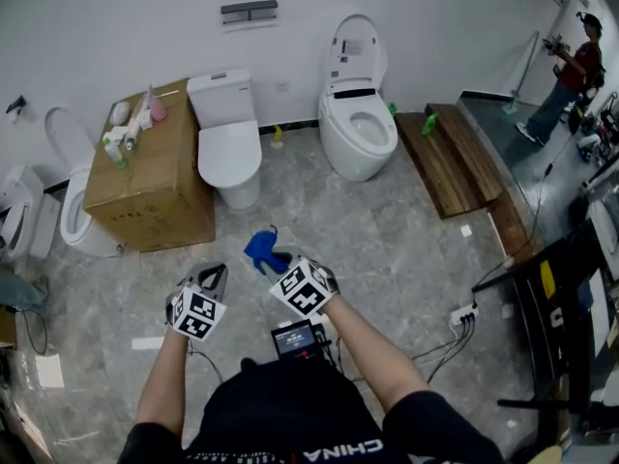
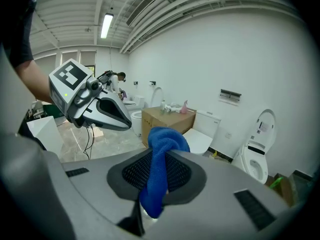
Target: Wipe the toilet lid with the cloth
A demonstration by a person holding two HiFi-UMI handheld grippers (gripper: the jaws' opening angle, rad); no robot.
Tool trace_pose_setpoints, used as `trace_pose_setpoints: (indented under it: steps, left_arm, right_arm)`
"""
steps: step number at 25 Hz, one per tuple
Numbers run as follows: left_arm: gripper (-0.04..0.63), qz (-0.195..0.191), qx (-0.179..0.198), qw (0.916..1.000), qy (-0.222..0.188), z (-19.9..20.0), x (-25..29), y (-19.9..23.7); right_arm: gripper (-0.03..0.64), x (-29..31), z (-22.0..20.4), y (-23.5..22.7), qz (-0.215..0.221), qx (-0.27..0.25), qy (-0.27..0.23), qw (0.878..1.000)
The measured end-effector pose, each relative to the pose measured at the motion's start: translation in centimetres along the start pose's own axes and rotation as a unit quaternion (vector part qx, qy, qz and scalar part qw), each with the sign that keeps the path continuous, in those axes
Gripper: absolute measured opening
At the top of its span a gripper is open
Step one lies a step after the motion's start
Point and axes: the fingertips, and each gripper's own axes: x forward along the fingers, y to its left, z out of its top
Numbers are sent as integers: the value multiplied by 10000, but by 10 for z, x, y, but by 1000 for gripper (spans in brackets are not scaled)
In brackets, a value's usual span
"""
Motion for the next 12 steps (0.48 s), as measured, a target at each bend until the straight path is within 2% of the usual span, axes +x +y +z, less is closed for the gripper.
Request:
trace_pose_setpoints:
  steps: [7,12]
  left_arm:
    - [11,60,-72,9999,98,22,26,-13]
    - [11,327,-187,9989,281,25,42,-9]
  right_arm:
    - [57,-12,-20,-30,244,218,-59,9994]
    - [57,-17,-31,-53,476,216,-107,9986]
